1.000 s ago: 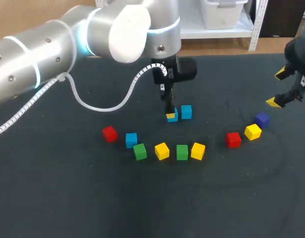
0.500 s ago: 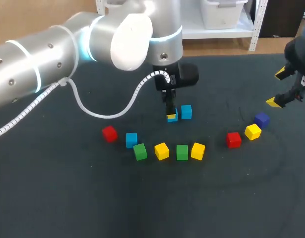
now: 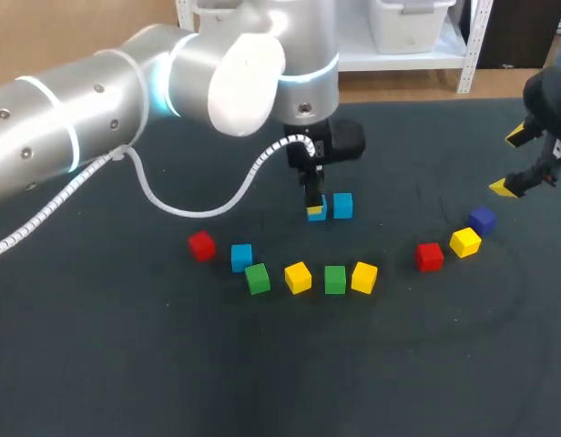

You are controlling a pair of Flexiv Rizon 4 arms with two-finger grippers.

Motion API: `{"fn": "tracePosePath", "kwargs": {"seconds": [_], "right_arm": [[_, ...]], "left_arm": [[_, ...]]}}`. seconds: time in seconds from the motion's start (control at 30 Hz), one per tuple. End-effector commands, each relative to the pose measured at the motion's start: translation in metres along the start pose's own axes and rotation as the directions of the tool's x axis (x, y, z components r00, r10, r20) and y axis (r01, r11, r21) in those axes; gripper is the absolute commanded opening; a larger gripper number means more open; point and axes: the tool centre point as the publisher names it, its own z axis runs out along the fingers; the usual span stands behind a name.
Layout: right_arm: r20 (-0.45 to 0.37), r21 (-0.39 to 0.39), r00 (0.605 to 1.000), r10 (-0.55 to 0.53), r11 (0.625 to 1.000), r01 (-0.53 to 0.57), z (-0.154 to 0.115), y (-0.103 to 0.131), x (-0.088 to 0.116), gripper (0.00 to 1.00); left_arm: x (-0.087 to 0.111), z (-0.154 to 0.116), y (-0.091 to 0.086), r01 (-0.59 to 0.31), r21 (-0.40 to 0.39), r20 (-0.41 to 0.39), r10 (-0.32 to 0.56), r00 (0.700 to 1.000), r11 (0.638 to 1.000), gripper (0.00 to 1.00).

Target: Place the blue cubes, place green cubes on the blue cubes, place the yellow cubes on the green cubes, then place the red cubes on the yellow cubes, and place purple cube on the red cubes.

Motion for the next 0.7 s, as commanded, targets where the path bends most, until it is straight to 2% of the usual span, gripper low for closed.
{"fn": "tracePosePath", "kwargs": {"seconds": [0.03, 0.07, 0.7], "right_arm": [[0.001, -0.003, 1.0, 0.0, 1.0, 0.0, 0.001, -0.001, -0.0002, 1.0], [0.001, -0.003, 1.0, 0.0, 1.0, 0.0, 0.001, -0.001, -0.0002, 1.0], [0.001, -0.003, 1.0, 0.0, 1.0, 0.0, 0.001, -0.001, -0.0002, 1.0]], "left_arm": [[0.0003, -0.0006, -0.0002, 0.001, -0.011, 0.0, -0.001, 1.0, 1.0, 0.04], [0.0002, -0.0008, 0.0005, 0.0, -0.013, 0.0, 0.0, 1.0, 1.0, 0.0], [-0.0036, 0.0016, 0.001, -0.046, -0.005, 0.011, 0.046, 0.999, 0.999, 0.0]]}}
